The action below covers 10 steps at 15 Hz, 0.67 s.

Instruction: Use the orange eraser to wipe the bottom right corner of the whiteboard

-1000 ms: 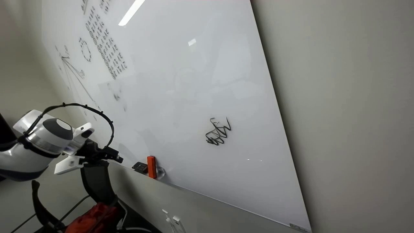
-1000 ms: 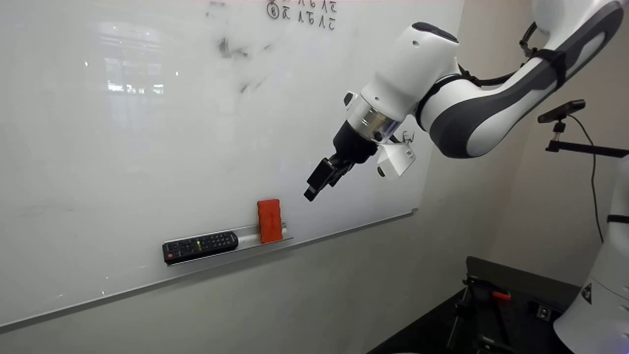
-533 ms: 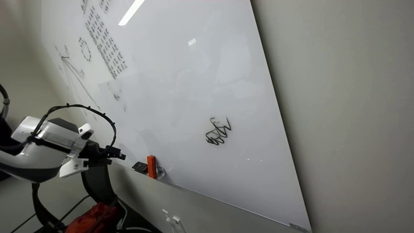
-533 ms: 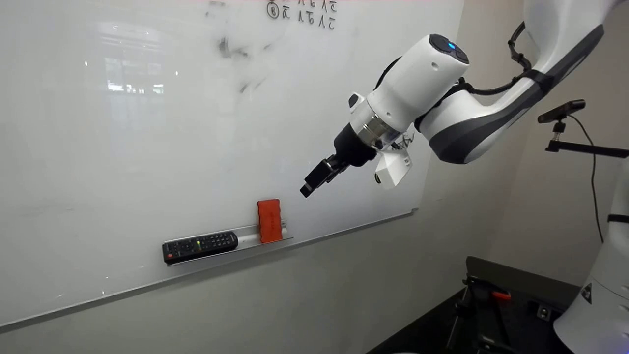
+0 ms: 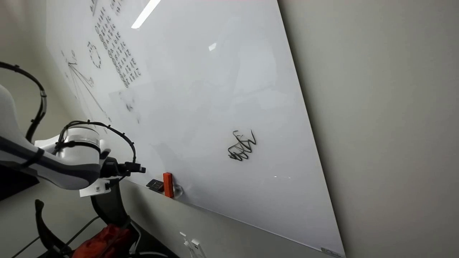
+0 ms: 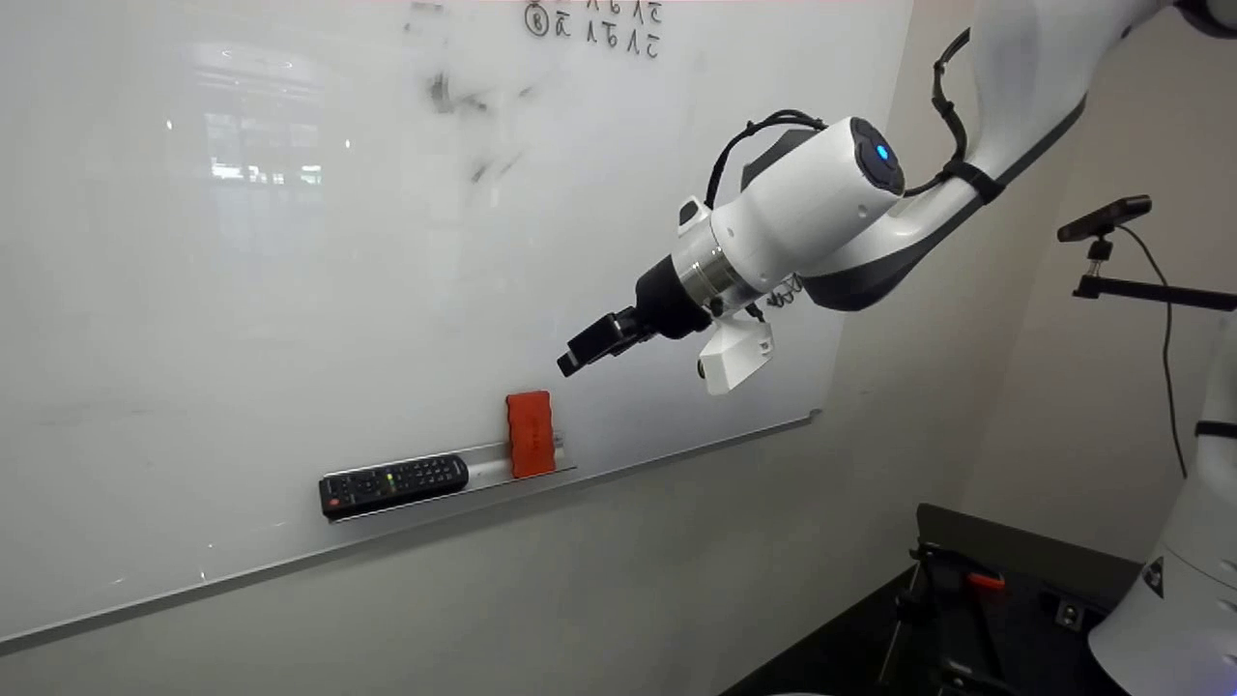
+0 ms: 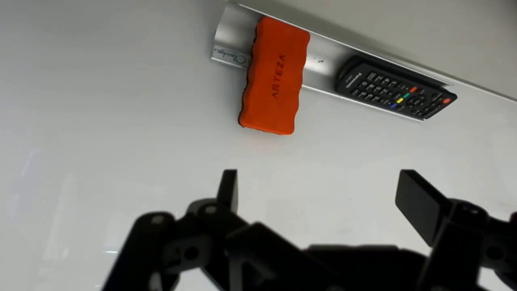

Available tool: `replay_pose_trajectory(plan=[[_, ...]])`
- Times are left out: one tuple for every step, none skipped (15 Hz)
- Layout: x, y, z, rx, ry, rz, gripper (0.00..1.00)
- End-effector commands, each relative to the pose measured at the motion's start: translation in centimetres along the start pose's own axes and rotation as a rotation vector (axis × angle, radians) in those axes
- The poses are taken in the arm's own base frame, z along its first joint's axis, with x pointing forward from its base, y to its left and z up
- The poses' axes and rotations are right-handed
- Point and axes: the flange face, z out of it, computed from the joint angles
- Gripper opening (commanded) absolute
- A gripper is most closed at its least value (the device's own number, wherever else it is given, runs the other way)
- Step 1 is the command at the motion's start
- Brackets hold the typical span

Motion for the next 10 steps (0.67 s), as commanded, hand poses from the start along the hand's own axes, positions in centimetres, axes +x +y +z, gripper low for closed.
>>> replay_pose_trajectory(plan=[[-1.4,-1.3,3.5,0.03,0.031,0.051,1.0],[-2.7,-1.6,4.4,0.044,0.025,0.058,1.0],[-1.8,-0.5,2.3,0.03,0.015,0.031,1.0],[-2.7,-0.8,3.2,0.038,0.007,0.042,1.0],[-3.3,-1.0,3.9,0.042,-0.003,0.046,1.0],[-3.6,-1.2,4.4,0.044,-0.01,0.047,1.0],[-3.6,-1.3,4.6,0.046,-0.011,0.048,1.0],[-3.4,-1.3,4.6,0.046,-0.009,0.049,1.0],[-3.5,-1.2,5.0,0.027,-0.011,0.068,1.0],[-3.7,-1.2,5.4,0.0,-0.004,0.087,1.0]])
